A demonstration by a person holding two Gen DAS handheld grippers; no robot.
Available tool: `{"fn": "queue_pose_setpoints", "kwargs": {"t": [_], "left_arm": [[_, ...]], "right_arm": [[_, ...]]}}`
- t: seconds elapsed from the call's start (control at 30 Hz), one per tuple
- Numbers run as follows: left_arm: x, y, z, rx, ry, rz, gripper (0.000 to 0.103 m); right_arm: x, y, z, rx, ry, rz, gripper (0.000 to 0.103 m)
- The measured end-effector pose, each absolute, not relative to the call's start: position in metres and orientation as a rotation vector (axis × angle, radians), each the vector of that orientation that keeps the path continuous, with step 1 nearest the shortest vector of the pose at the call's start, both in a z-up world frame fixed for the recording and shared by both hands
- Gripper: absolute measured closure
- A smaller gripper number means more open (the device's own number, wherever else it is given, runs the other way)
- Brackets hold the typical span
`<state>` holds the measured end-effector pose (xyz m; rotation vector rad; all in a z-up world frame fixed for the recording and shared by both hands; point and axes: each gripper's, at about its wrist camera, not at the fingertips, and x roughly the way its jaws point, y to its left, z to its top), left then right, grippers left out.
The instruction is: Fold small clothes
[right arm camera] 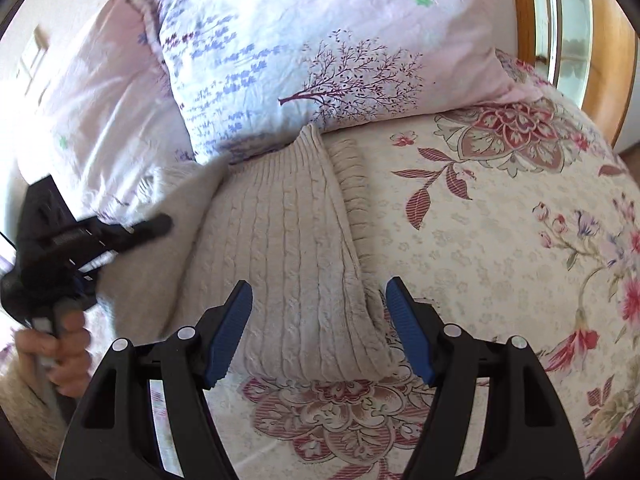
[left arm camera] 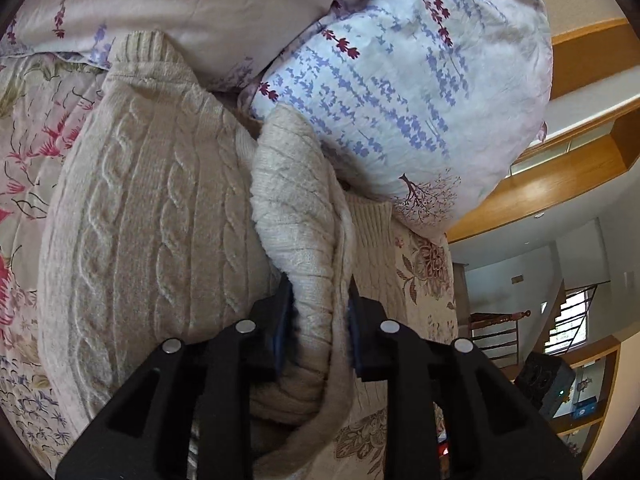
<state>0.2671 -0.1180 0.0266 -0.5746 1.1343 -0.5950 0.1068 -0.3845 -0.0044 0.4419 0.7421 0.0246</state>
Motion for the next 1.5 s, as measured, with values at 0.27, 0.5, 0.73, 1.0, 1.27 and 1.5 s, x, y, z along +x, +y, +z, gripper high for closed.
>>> {"fn": "queue_pose_setpoints", "kwargs": {"t": [0.27,0.5,0.73,1.0,1.27,1.5], "left_arm": [[0.252,-0.089,0.059,-0.654,1.051,-0.706,0.039],[0.226,-0.029,0.064,-0.388,0.978,-0.425,0.037],[0.213,-0.013,0.032,-0.291,1.051,-0.361,0.037],[0.205,-0.018,0.019,-0.270,1.090,-0.390,0.037],[0.211,-0.020,0.020,-0.316,1.085,-0.397,0.033],[0.208,-0.019,0.032,-0.355,1.036,-0.432,0.032]], "right_arm": [[0.148,-0.394,0.011,0.701,0.771,0.272,0.033],[0.196,-0.376,-0.007,0.847,0.921,0.368,0.038],[0.221,-0.358,-0.031,0.923,1.031,0.425,0.053],[0.236,-0.342,-0.046,1.017,1.017,0.468,0.064],[0.231,-0.322,-0.010,0.772,0.897,0.383,0.086],[0.217,-0.325,0.047,0.503,0.781,0.266,0.087]]}}
